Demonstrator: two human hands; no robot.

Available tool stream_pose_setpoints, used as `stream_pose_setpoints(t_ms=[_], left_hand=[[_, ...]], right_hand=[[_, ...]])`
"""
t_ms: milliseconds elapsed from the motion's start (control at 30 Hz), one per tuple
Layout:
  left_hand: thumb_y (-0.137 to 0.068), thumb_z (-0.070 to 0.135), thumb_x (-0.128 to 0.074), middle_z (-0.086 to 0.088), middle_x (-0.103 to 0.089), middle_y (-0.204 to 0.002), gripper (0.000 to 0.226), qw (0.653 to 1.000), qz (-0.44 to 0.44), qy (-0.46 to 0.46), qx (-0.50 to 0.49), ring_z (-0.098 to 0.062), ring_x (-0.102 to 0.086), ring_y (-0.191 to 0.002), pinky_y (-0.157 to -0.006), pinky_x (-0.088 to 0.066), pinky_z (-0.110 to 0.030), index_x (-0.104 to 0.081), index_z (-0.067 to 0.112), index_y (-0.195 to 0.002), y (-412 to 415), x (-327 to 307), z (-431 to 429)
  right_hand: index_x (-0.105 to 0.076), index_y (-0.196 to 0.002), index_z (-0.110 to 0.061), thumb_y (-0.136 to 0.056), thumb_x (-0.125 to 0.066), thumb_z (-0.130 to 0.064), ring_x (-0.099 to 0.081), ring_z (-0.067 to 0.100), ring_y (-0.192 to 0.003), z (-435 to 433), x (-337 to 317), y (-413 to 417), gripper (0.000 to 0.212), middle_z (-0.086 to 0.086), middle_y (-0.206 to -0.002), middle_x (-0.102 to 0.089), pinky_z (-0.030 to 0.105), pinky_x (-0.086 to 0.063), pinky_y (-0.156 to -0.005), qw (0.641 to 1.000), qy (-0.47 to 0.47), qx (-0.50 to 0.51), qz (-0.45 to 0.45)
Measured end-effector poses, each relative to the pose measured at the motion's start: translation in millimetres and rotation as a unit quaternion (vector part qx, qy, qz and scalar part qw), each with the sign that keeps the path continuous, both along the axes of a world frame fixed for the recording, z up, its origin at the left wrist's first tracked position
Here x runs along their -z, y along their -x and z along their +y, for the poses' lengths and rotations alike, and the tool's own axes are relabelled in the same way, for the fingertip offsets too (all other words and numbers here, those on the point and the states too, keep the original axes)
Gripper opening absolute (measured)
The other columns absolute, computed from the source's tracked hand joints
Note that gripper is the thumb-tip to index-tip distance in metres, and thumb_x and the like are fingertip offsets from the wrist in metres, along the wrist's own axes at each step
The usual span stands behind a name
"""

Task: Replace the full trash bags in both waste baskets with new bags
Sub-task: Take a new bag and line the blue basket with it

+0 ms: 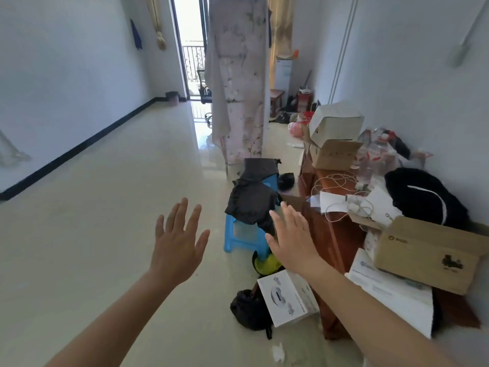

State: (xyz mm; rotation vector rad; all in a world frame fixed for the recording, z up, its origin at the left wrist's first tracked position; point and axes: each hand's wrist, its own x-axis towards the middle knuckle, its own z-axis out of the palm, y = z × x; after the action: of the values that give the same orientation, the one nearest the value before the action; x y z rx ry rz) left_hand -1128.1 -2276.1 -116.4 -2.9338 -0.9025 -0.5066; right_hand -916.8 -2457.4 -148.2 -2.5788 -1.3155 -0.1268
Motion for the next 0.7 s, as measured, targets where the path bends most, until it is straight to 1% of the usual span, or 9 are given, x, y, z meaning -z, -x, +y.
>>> stream_pose_setpoints(t_ms=[67,167,300,400,433,500,600,700], left_hand=[[-0.097,0.052,-0.024,-0.017,-0.029,-0.157,0.065,1.000,0.009,0.014,-0.016,-0.037,-0.032,-0.143,-0.110,-0.032,-0.060,-0.038,0.014,-0.148,-18,18,53],[-0.096,0.052,-0.025,-0.020,-0.029,-0.156,0.066,0.999,0.032,0.032,-0.012,-0.039,-0.031,-0.143,-0.108,-0.032,-0.062,-0.039,0.013,-0.147,-52,47,137],[-0.095,0.051,-0.025,-0.024,-0.032,-0.154,0.067,0.996,0.063,0.056,0.010,-0.042,-0.034,-0.141,-0.103,-0.037,-0.063,-0.042,0.011,-0.146,-107,59,242],[-0.096,0.053,-0.022,-0.022,-0.027,-0.157,0.068,0.994,0.086,0.052,0.045,-0.041,-0.029,-0.143,-0.106,-0.034,-0.062,-0.037,0.013,-0.149,-151,57,306],[-0.097,0.053,-0.021,-0.021,-0.025,-0.158,0.067,0.993,0.091,0.052,0.059,-0.040,-0.026,-0.145,-0.108,-0.032,-0.061,-0.034,0.014,-0.150,-169,54,324],[-0.100,0.050,-0.027,-0.019,-0.018,-0.161,0.064,0.991,0.089,0.057,0.084,-0.038,-0.020,-0.148,-0.112,-0.027,-0.059,-0.029,0.015,-0.153,-209,53,353],[-0.100,0.046,-0.036,-0.018,-0.015,-0.162,0.063,0.987,0.081,0.071,0.119,-0.037,-0.015,-0.149,-0.116,-0.022,-0.057,-0.026,0.016,-0.154,-271,55,377],[-0.101,0.048,-0.032,-0.015,-0.009,-0.163,0.062,0.981,0.089,0.096,0.146,-0.034,-0.010,-0.151,-0.118,-0.017,-0.053,-0.021,0.019,-0.155,-322,63,387]], right_hand=[[-0.019,-0.157,-0.019,-0.102,-0.037,-0.046,0.000,0.030,-0.154,50,16,-20,0.064,0.013,-0.166,-0.002,0.047,-0.006,-0.123,1.000,0.022,-0.014,-0.003],[-0.018,-0.158,-0.020,-0.102,-0.036,-0.046,0.002,0.030,-0.154,122,44,-53,0.064,0.012,-0.166,0.001,0.047,-0.005,-0.123,0.998,0.057,-0.011,0.000],[-0.016,-0.158,-0.020,-0.102,-0.035,-0.047,0.002,0.029,-0.154,202,68,-98,0.065,0.012,-0.166,0.000,0.046,-0.004,-0.123,0.995,0.089,0.035,0.030],[-0.019,-0.157,-0.020,-0.101,-0.038,-0.047,-0.004,0.029,-0.153,245,70,-130,0.065,0.012,-0.166,-0.005,0.046,-0.008,-0.123,0.991,0.081,0.089,0.057],[-0.021,-0.156,-0.020,-0.101,-0.039,-0.047,-0.007,0.029,-0.153,256,69,-139,0.064,0.013,-0.165,-0.009,0.046,-0.010,-0.123,0.989,0.074,0.109,0.066],[-0.023,-0.156,-0.020,-0.100,-0.041,-0.048,-0.010,0.029,-0.152,271,67,-156,0.064,0.014,-0.164,-0.012,0.045,-0.012,-0.123,0.984,0.067,0.142,0.080],[-0.023,-0.155,-0.020,-0.100,-0.042,-0.047,-0.009,0.029,-0.152,287,68,-183,0.064,0.013,-0.164,-0.013,0.045,-0.011,-0.122,0.976,0.067,0.180,0.101],[-0.024,-0.155,-0.020,-0.100,-0.041,-0.047,-0.009,0.029,-0.152,298,72,-216,0.063,0.012,-0.164,-0.014,0.044,-0.010,-0.122,0.969,0.066,0.210,0.109]])
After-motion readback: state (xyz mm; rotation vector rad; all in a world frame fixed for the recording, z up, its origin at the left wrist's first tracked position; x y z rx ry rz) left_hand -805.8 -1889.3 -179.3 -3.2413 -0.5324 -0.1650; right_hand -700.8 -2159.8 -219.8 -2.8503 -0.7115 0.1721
